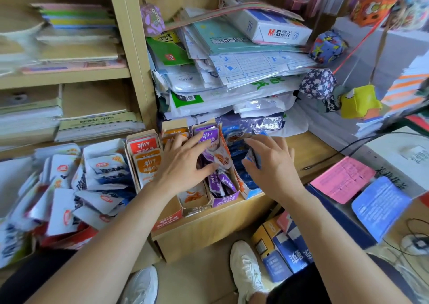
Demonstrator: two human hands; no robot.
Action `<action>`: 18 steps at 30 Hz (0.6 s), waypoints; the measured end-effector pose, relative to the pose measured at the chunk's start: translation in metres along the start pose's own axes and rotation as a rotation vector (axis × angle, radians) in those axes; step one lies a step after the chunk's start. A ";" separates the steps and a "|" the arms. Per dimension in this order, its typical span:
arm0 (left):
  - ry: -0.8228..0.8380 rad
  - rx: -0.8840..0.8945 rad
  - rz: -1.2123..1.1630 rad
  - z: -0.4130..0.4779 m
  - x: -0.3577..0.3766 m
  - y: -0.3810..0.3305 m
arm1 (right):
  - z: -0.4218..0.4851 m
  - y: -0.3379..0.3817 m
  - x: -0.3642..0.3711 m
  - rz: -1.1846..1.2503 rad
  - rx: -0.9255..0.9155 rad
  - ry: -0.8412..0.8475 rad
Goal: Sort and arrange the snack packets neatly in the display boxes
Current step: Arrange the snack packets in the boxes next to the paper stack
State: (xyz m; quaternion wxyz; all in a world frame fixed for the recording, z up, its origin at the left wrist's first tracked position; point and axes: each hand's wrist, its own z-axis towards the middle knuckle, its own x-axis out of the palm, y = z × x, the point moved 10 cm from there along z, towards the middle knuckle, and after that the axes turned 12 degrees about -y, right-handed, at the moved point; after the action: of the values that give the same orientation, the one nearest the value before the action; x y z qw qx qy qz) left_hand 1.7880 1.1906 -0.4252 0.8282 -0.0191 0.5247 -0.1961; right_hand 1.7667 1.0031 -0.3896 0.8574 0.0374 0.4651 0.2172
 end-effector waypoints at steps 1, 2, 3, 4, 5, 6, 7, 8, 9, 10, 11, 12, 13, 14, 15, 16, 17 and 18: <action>0.007 -0.024 -0.105 -0.001 -0.005 0.002 | -0.001 0.016 -0.001 0.034 -0.062 -0.040; 0.000 -0.064 -0.238 -0.003 -0.013 0.005 | -0.004 0.031 0.001 0.074 -0.119 -0.057; -0.034 -0.109 -0.362 -0.005 -0.024 0.010 | -0.007 0.045 0.006 0.127 -0.160 -0.036; -0.093 -0.150 -0.448 -0.007 -0.038 0.017 | -0.011 0.055 0.016 0.191 -0.175 0.024; -0.159 -0.183 -0.478 -0.010 -0.051 0.027 | -0.016 0.063 0.028 0.256 -0.162 0.112; -0.221 -0.203 -0.458 -0.014 -0.064 0.036 | -0.020 0.068 0.041 0.310 -0.135 0.206; -0.274 -0.209 -0.399 -0.018 -0.074 0.046 | -0.023 0.072 0.050 0.334 -0.118 0.274; -0.307 -0.204 -0.317 -0.023 -0.081 0.054 | -0.025 0.074 0.058 0.326 -0.119 0.309; -0.312 -0.193 -0.237 -0.028 -0.084 0.060 | -0.024 0.077 0.065 0.300 -0.129 0.326; -0.287 -0.183 -0.177 -0.033 -0.083 0.064 | -0.023 0.078 0.071 0.266 -0.133 0.341; -0.235 -0.174 -0.134 -0.038 -0.078 0.065 | -0.022 0.078 0.077 0.227 -0.133 0.356; -0.166 -0.157 -0.100 -0.044 -0.070 0.064 | -0.020 0.077 0.081 0.198 -0.126 0.364; -0.098 -0.124 -0.062 -0.049 -0.061 0.059 | -0.018 0.074 0.085 0.178 -0.101 0.372; -0.039 -0.089 -0.024 -0.054 -0.052 0.053 | -0.015 0.069 0.088 0.160 -0.056 0.378; 0.006 -0.065 0.010 -0.058 -0.044 0.047 | -0.012 0.062 0.090 0.141 0.006 0.391; 0.035 -0.061 0.042 -0.060 -0.039 0.044 | -0.010 0.054 0.092 0.118 0.068 0.411; 0.049 -0.071 0.064 -0.061 -0.036 0.042 | -0.009 0.049 0.094 0.098 0.112 0.438; 0.054 -0.082 0.067 -0.061 -0.035 0.041 | -0.011 0.046 0.096 0.095 0.141 0.462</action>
State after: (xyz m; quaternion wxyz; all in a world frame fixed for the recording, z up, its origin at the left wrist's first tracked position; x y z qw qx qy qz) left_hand 1.7342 1.2510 -0.4321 0.8183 -0.0302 0.5548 -0.1472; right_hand 1.7878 1.0825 -0.4580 0.7123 0.0682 0.6605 0.2273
